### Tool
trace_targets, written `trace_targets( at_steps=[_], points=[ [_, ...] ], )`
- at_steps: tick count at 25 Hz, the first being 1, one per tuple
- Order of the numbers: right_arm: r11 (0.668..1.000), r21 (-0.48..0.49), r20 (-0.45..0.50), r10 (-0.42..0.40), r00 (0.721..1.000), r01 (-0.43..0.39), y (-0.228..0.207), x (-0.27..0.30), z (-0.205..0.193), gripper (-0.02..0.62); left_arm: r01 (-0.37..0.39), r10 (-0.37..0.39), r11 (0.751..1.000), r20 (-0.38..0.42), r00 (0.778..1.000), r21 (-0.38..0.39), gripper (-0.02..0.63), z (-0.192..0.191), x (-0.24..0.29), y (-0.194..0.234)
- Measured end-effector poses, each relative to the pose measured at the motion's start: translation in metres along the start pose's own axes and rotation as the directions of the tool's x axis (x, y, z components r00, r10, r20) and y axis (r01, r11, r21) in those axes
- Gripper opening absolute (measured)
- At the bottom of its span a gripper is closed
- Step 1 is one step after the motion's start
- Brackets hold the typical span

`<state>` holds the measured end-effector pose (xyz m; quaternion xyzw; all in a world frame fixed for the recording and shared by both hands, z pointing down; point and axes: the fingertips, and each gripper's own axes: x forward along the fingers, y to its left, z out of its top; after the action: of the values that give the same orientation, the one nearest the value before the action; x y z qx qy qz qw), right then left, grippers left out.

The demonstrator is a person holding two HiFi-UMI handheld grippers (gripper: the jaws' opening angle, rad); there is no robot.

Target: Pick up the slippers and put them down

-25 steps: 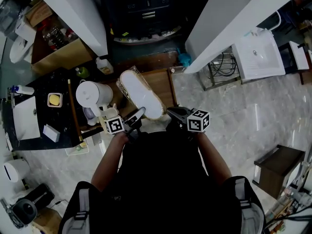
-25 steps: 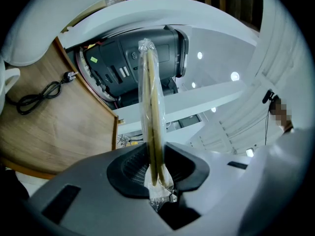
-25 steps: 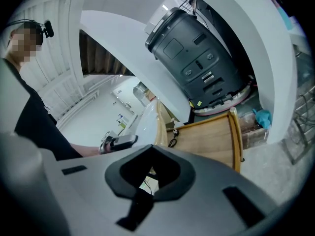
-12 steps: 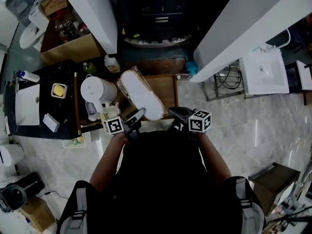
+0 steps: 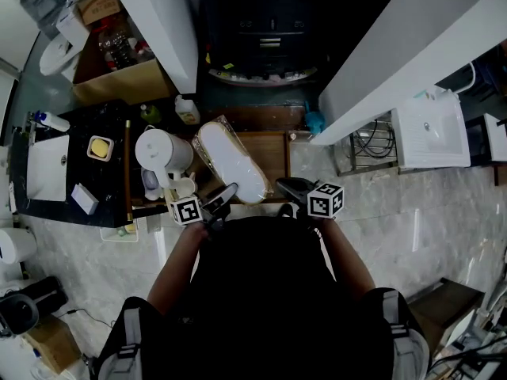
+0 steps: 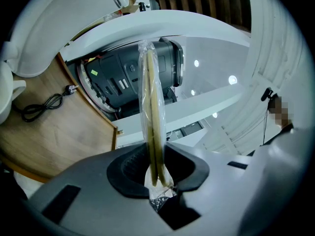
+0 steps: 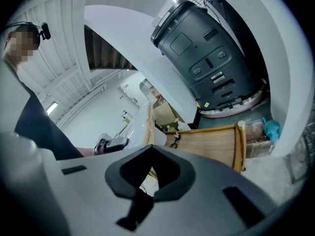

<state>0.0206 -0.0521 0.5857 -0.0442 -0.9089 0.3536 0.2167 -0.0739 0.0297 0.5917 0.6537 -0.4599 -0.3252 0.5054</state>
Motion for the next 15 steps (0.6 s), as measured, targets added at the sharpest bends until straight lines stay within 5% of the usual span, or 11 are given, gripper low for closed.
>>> trace_targets(
  at_steps=[15],
  points=[
    [1.000,0.007,0.014,0.004,1.000,-0.004,-0.002,0.014,0.003,0.006,-0.002,0.002,1.000,-0.010,1.000,0.004,0.091,0.012,-0.004,0.004]
  ],
)
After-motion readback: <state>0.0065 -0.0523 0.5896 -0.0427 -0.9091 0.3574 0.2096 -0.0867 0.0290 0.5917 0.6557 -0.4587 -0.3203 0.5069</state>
